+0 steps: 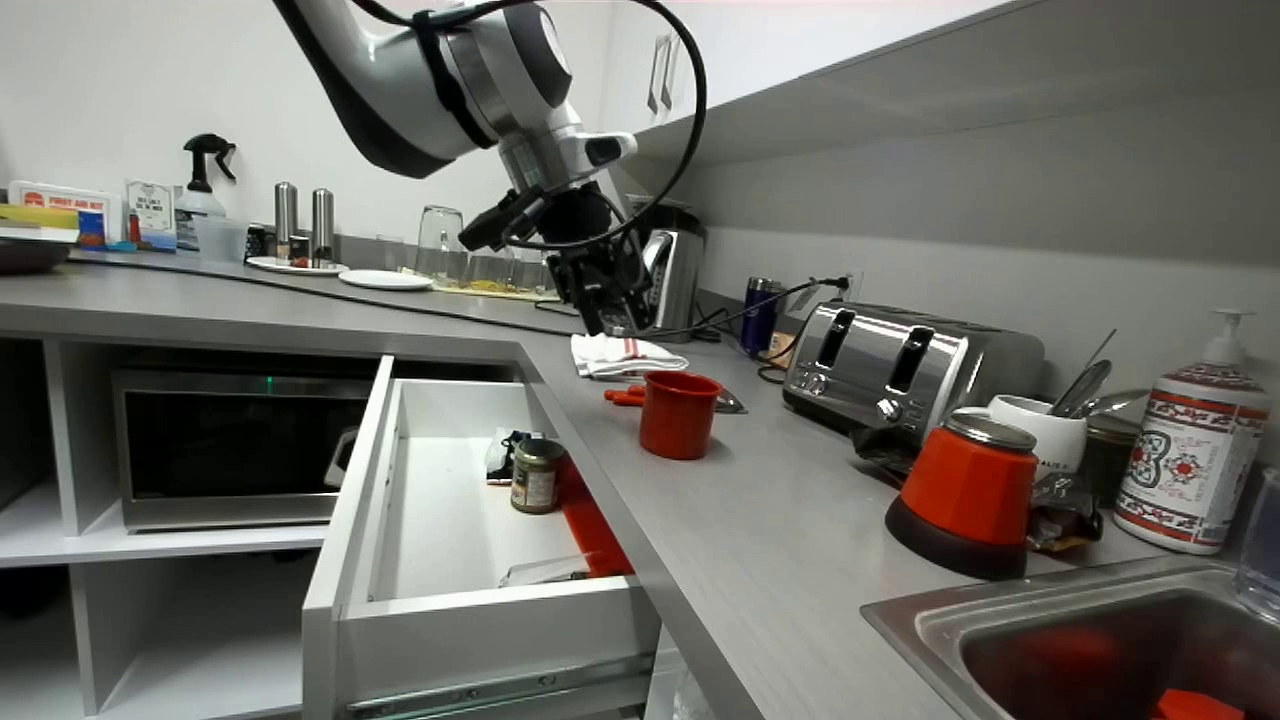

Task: Open the top drawer,put the red cup inside and close it

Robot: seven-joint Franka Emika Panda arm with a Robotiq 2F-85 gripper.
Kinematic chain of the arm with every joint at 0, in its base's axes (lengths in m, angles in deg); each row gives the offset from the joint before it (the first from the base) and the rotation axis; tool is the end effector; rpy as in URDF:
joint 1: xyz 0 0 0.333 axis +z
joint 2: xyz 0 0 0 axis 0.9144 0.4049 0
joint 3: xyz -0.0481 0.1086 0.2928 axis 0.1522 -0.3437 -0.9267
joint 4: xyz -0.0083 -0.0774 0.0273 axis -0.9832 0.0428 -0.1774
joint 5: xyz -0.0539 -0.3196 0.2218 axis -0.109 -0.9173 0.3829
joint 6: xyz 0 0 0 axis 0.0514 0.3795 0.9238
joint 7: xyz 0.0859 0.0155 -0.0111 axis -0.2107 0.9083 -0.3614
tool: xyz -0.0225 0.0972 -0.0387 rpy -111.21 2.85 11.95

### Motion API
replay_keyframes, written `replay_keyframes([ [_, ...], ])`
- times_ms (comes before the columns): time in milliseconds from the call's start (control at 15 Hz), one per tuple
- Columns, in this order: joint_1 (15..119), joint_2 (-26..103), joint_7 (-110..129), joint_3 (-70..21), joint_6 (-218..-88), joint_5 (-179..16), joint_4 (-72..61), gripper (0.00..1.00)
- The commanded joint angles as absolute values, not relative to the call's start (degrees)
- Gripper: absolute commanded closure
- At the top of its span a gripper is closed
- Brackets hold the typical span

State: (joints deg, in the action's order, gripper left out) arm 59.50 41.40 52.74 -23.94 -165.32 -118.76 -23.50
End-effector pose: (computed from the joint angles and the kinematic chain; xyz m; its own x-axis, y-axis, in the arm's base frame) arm 0.6352 -0.1085 0.3441 0.8095 -0.3493 0.4718 -0.5017 -0.8290 0.2471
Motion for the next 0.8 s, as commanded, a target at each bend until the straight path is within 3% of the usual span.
replay_keyframes([
  [0,60.7,45.9,44.5,-22.4,-162.3,-109.5,-16.9,0.00],
  [733,62.4,54.8,35.3,-18.0,-154.0,-95.6,-3.4,0.00],
])
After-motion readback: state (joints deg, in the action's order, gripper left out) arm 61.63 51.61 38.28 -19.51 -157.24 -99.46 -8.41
